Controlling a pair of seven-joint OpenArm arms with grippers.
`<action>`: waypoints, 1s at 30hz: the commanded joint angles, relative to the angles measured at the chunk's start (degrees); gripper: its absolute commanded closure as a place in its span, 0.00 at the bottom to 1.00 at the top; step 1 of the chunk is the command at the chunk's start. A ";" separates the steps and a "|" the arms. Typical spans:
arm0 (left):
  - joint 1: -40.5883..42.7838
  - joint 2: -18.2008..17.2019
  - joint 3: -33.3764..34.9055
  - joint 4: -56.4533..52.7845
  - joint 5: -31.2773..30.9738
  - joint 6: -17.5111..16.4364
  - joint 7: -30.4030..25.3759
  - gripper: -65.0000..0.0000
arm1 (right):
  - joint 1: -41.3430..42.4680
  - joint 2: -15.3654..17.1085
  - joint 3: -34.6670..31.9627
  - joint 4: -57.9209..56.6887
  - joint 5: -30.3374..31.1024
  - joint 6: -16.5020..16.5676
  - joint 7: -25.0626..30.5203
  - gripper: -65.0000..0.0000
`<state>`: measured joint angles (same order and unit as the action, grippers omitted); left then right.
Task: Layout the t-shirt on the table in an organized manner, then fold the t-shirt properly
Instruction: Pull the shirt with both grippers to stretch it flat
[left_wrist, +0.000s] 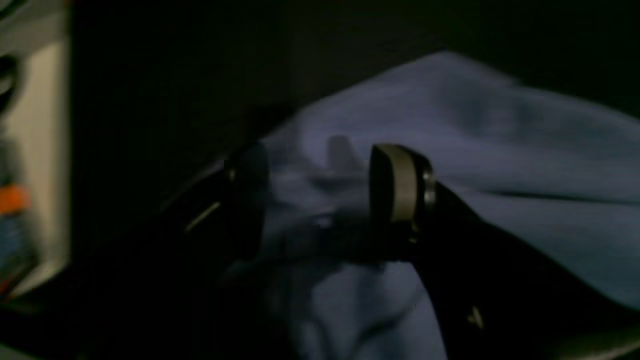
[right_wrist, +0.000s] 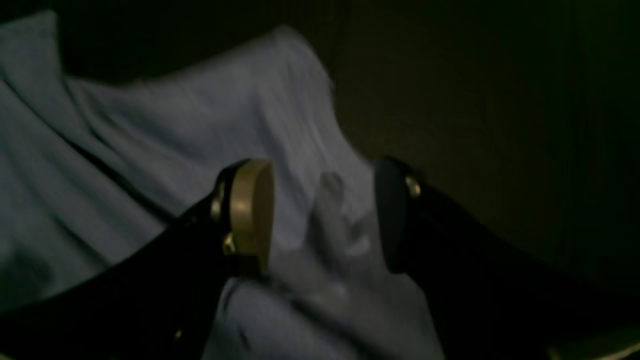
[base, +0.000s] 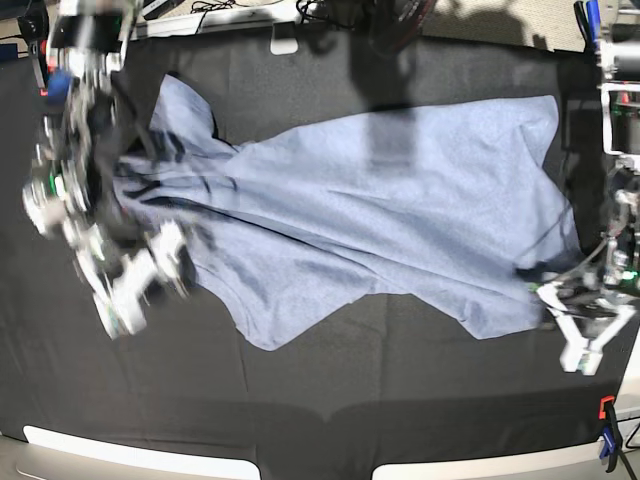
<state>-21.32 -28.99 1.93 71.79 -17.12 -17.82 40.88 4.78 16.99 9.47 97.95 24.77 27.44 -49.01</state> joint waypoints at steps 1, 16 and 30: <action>-1.31 0.15 -0.37 1.05 -1.38 -0.70 -1.03 0.54 | 2.95 0.63 -1.40 -1.11 -0.61 0.20 0.90 0.52; 1.49 11.17 -0.37 1.05 0.57 -1.31 -2.69 0.54 | 38.80 -1.53 -24.26 -51.15 -5.51 0.26 6.23 0.52; 1.51 11.67 -0.37 1.05 0.59 -1.31 -1.64 0.54 | 42.66 -11.19 -26.80 -72.37 -18.71 -3.89 18.12 0.54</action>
<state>-18.26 -16.99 1.83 71.77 -16.08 -19.33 40.51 45.25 5.74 -17.50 24.88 5.58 23.92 -31.55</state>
